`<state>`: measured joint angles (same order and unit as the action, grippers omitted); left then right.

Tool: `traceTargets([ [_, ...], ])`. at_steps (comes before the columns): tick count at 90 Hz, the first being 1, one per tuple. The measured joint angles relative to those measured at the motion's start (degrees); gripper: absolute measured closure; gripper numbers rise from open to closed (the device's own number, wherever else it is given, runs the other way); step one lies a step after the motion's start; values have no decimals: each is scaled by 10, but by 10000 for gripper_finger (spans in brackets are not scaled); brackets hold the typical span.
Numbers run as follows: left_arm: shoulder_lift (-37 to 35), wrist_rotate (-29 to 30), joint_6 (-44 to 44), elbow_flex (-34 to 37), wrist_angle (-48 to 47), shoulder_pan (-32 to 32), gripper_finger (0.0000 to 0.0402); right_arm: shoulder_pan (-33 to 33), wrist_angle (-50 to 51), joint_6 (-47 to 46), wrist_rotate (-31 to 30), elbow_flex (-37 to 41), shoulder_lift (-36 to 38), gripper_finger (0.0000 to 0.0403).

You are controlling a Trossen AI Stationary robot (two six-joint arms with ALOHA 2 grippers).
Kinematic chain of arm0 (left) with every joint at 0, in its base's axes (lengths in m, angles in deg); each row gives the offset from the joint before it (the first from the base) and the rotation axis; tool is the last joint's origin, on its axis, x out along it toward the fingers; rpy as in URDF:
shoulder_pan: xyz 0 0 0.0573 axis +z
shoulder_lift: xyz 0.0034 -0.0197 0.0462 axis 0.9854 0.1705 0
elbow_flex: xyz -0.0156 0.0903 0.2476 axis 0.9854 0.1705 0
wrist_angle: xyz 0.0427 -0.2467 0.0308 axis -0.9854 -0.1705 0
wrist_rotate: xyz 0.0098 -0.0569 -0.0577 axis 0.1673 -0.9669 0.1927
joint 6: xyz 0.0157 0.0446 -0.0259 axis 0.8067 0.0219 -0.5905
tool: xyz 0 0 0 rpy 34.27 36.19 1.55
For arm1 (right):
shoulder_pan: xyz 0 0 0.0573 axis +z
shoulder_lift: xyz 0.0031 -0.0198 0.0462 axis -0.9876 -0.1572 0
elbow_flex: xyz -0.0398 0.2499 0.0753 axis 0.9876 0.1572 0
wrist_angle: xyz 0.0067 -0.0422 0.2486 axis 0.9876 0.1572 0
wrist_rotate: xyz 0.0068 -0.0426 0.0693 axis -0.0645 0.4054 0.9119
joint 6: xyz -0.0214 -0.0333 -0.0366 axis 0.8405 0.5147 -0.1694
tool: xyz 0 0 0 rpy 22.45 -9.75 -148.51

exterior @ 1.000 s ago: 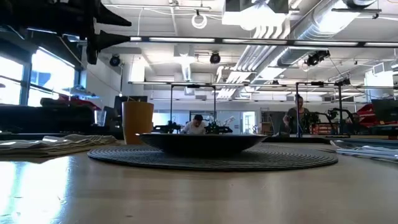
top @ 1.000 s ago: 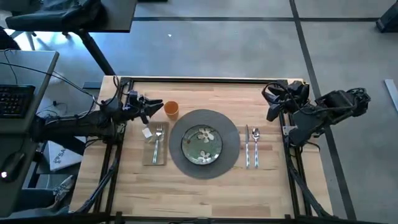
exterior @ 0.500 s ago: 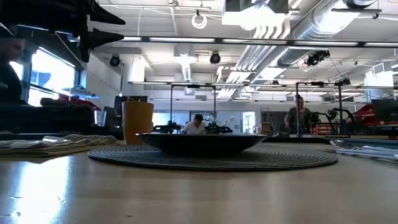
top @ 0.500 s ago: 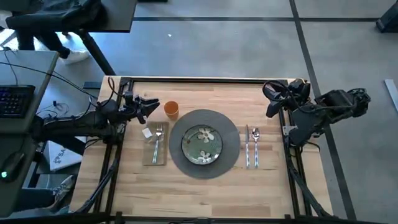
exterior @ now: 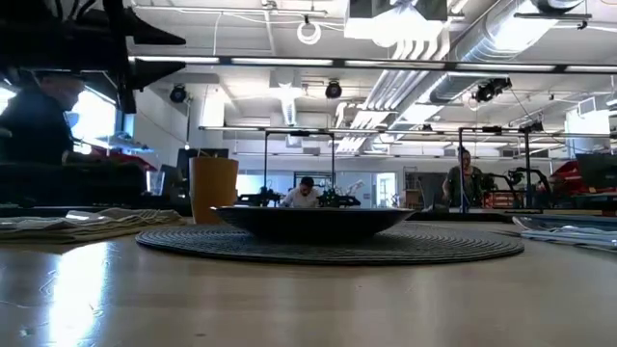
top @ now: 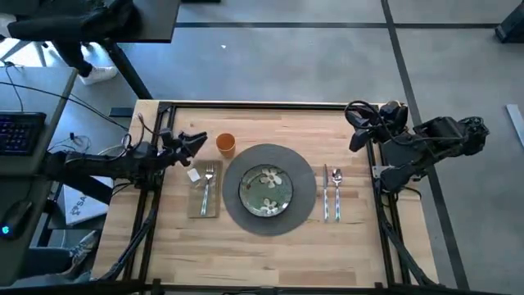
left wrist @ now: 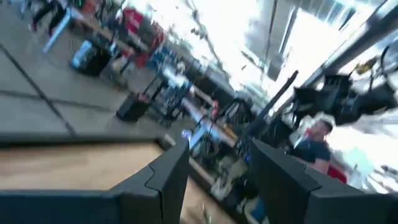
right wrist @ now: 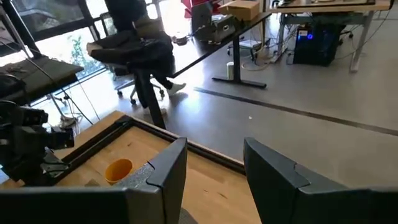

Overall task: Set table place
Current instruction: Return to Home Position

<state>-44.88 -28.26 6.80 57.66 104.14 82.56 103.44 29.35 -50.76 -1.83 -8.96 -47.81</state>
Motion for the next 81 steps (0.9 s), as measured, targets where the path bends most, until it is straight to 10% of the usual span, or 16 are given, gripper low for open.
traceTargets([
  [81, -3, 43, 21, 46, 5, -91, 248, -35, -64, 76, 5, -2, 21, 265],
])
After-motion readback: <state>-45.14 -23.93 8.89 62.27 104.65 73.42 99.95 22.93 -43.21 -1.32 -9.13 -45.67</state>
